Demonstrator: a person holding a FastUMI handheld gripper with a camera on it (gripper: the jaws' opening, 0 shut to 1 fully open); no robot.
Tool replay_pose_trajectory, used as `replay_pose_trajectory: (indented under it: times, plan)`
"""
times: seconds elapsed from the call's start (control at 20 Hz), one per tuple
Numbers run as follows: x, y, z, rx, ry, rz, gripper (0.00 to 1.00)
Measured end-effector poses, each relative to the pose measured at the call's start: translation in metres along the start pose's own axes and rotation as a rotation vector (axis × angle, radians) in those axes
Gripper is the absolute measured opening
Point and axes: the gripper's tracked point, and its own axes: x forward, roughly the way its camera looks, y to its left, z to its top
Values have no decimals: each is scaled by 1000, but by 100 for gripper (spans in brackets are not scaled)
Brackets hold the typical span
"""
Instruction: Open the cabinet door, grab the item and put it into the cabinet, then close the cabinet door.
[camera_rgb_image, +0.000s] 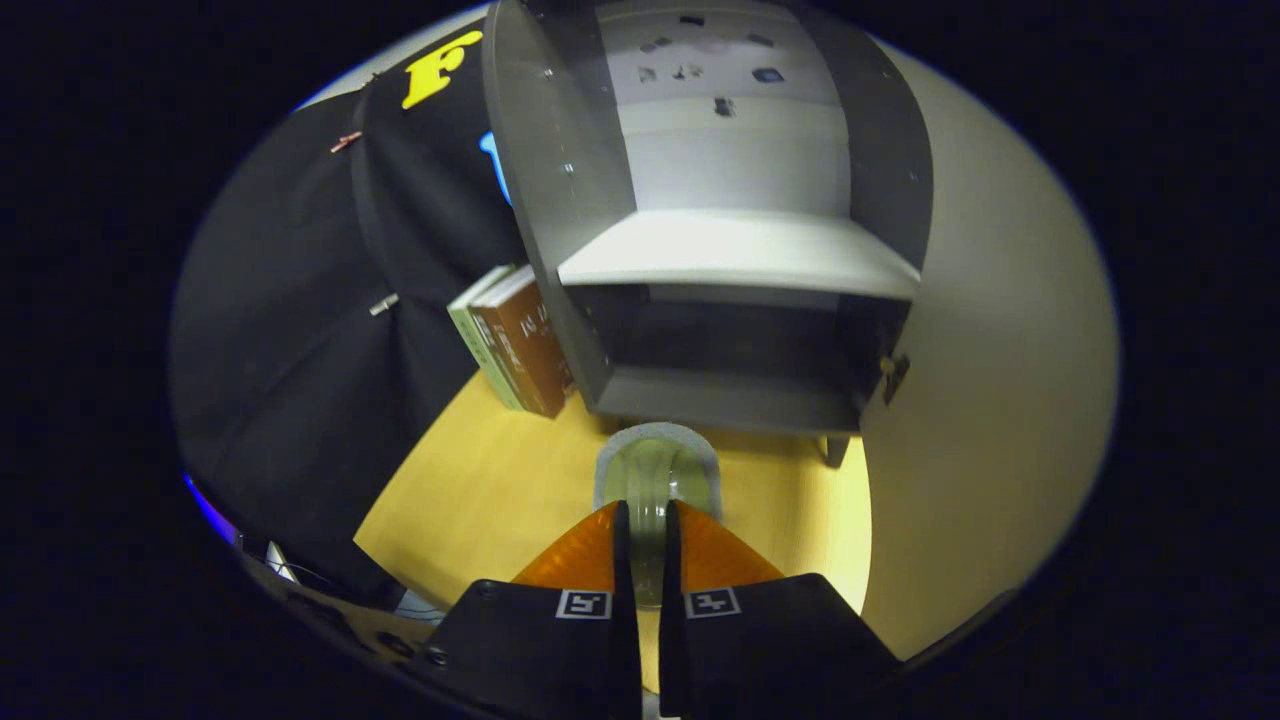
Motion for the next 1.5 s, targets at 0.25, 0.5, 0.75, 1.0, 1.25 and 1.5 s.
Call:
replay_pose_trajectory:
  times: [0.25,0.5,0.75,1.0,1.25,1.5]
  plan:
    - [6,-20,105,-64,-177,-57,11]
    - [32,-49,172,-73,-263,-119,11]
    - [92,-73,221,-5,-307,-163,11]
    - [146,-89,227,43,-264,-191,11]
    - [167,-103,249,105,-329,-213,11]
    - [172,-105,253,153,-345,-207,14]
